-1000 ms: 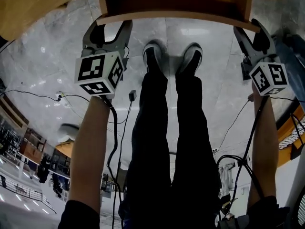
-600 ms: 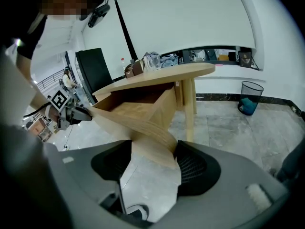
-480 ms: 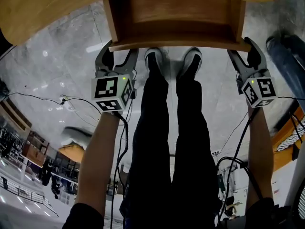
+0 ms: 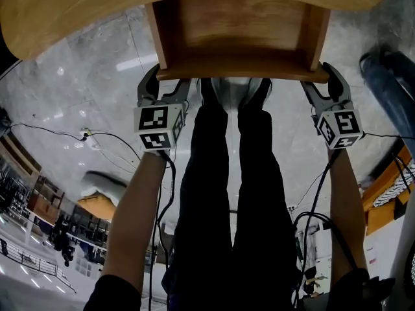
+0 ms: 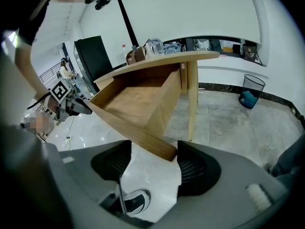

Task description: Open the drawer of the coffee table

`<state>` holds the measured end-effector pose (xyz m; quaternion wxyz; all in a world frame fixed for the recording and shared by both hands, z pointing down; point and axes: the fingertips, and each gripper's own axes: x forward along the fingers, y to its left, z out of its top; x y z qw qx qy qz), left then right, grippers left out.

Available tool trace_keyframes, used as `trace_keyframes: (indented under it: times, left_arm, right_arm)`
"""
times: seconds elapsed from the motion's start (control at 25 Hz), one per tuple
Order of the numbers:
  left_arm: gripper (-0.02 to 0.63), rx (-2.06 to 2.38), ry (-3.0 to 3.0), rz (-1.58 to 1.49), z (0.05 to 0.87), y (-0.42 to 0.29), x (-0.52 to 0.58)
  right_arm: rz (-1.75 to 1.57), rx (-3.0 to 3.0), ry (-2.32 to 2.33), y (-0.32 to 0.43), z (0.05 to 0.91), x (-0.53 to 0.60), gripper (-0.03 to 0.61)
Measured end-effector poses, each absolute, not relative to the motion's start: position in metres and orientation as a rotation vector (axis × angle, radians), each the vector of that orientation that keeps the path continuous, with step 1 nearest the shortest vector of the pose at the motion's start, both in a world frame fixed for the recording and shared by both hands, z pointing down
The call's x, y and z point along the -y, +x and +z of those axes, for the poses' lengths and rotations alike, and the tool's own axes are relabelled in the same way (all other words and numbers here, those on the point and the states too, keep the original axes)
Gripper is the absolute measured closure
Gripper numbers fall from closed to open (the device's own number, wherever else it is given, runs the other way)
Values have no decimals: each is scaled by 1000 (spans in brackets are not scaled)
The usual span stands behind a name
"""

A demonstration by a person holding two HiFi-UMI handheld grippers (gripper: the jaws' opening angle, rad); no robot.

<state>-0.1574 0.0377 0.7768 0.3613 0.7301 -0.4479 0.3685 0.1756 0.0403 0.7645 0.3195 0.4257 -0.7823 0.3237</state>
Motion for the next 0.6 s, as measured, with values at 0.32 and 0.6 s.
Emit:
trace_keyframes:
  times: [0.32,0.6]
  left_arm:
    - [327,1092,1879,995,784,-155,-40]
    - [327,1157,1836,1140,762,-190,-49]
  right_arm:
    - [843,2016,1097,179,774,-44,283]
    - [723,1931,1051,204,738,-49,285]
